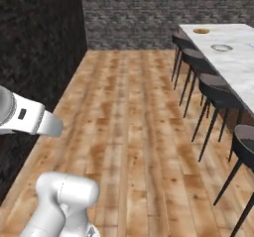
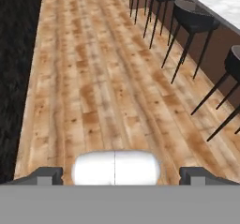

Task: Transport the steak and bell pepper to the fridge. Place the steak on the rack containing meat and place the bell pepper on the rack containing the vegetable, ensuring meats and vegetables are on different racks.

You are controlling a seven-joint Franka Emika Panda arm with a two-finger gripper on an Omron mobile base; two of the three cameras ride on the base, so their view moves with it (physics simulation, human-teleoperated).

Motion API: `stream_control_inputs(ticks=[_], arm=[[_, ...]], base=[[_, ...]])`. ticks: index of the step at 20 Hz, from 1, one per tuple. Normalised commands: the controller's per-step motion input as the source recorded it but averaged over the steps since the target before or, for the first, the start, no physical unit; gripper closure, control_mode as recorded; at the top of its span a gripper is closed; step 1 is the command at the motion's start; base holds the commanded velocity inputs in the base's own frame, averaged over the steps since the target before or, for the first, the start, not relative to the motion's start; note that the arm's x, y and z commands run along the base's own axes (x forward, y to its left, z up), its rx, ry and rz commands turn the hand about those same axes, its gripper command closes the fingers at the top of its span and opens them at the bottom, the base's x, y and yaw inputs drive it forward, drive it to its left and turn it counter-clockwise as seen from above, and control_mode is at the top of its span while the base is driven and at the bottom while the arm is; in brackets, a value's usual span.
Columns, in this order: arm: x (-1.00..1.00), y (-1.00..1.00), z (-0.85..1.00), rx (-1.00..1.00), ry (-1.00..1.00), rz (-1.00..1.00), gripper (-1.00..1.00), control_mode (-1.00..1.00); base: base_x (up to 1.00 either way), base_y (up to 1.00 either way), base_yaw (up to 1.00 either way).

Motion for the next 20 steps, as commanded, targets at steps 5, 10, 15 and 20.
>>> stream_control_inputs(ticks=[5, 10, 15, 20], arm=[[0.0, 0.0, 0.0, 0.0, 0.0, 0.0, -1.0, 1.0], [0.0, 0.0, 0.0, 0.0, 0.0, 0.0, -1.0, 1.0], [0.0, 0.0, 0.0, 0.0, 0.0, 0.0, -1.0, 1.0], [0.0, 0.0, 0.0, 0.0, 0.0, 0.0, -1.0, 1.0]], base=[[0.97, 1.0, -0.44], [0.86, 0.98, -0.42], [0.6, 1.0, -0.42], [0.62, 1.0, -0.43]])
